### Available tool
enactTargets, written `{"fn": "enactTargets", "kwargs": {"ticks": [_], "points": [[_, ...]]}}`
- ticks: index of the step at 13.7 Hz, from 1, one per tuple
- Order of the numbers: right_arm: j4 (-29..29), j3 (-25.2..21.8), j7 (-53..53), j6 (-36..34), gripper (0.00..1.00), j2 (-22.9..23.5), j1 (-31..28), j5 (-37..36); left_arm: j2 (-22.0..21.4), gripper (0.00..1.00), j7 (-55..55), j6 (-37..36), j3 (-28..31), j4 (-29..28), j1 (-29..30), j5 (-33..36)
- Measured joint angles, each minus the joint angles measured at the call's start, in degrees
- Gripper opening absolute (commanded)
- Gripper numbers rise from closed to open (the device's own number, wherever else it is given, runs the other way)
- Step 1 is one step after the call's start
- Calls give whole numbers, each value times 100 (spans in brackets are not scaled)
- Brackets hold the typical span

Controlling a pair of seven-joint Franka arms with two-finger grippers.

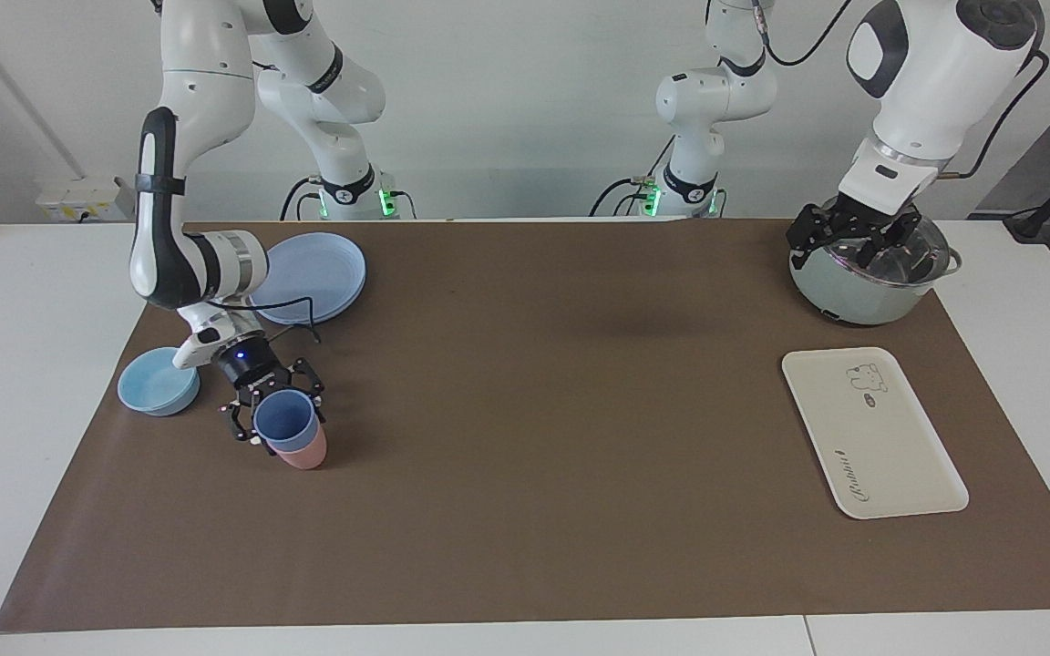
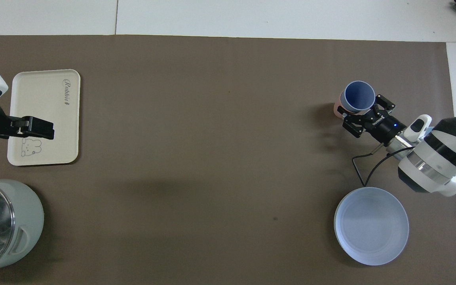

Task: Place cup on tray
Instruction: 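Lift the blue cup with the right gripper while the left gripper reaches out, then bring the cup toward the left gripper and grasp it with the left gripper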

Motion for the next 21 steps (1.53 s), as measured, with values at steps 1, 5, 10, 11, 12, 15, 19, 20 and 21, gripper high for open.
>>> {"fn": "enactTargets", "kwargs": {"ticks": [1, 5, 10, 11, 12, 15, 19, 20, 21], "points": [[60, 13, 494, 536, 0, -189, 239, -230, 0, 100, 0, 37, -17, -1, -8, 0], [111, 68, 1979, 2017, 0, -903, 1261, -1222, 0, 100, -1, 426, -72, -18, -59, -456], [103, 2, 2040, 2033, 0, -891, 1150, -2300, 125, 100, -581, 1544, -78, -164, -269, -1807], [106, -3, 2065, 2016, 0, -892, 1123, -2536, 209, 100, -782, 1777, -84, -185, -433, -1937], [108, -6, 2134, 2000, 0, -893, 1107, -2782, 327, 100, -1018, 2071, -90, -196, -643, -2058], [117, -39, 2574, 1836, 0, -908, 1087, -3713, 719, 97, -1501, 3018, -104, -201, -1169, -2583], [421, -63, 4075, 1022, 0, -983, 718, -6041, 1178, 88, -1544, 4184, -103, -175, -1585, -3606], [531, -66, 4494, 875, 0, -1006, 674, -6530, 1291, 86, -1565, 4466, -104, -137, -1743, -3748], [626, -63, 4928, 763, 0, -1029, 674, -6978, 1405, 84, -1665, 4779, -106, -87, -1926, -3815]]}}
